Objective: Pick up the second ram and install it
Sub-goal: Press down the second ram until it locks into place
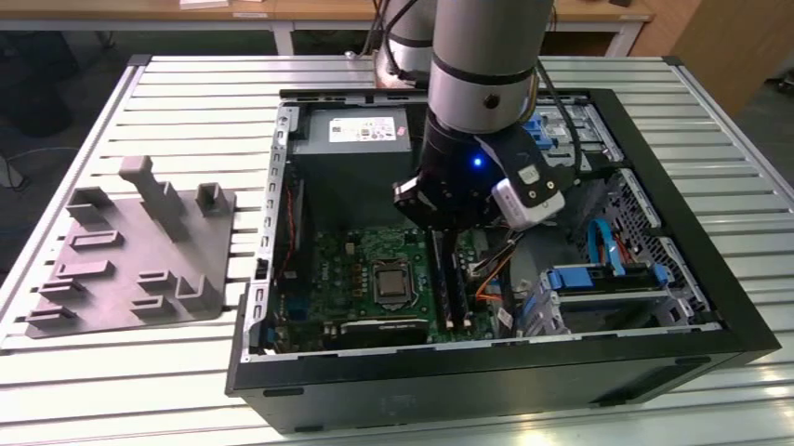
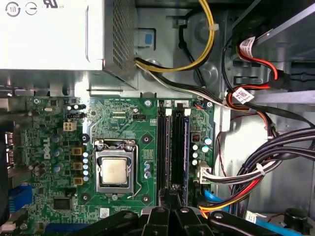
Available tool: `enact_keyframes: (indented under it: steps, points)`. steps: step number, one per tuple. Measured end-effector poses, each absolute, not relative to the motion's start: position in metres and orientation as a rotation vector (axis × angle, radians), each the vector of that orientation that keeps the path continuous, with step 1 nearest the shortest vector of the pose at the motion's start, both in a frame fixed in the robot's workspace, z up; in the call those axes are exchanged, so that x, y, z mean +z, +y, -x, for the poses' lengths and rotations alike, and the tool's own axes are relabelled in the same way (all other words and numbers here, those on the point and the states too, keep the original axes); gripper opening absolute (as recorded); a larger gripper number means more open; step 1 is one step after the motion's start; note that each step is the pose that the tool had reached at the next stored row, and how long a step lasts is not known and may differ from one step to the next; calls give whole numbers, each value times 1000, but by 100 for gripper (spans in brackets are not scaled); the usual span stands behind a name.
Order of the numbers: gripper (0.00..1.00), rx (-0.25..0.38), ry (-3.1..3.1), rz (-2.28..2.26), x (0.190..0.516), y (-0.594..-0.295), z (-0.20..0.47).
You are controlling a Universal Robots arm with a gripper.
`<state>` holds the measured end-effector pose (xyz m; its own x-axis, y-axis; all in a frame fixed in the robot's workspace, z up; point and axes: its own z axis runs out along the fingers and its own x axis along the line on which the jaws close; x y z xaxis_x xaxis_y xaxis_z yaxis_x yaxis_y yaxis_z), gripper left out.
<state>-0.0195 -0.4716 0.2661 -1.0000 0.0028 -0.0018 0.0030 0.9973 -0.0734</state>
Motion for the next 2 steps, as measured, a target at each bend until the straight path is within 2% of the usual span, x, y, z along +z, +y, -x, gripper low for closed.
enact_keyframes:
  steps: [2]
  points:
    - [10,-115,3138,-5,266,-472,19]
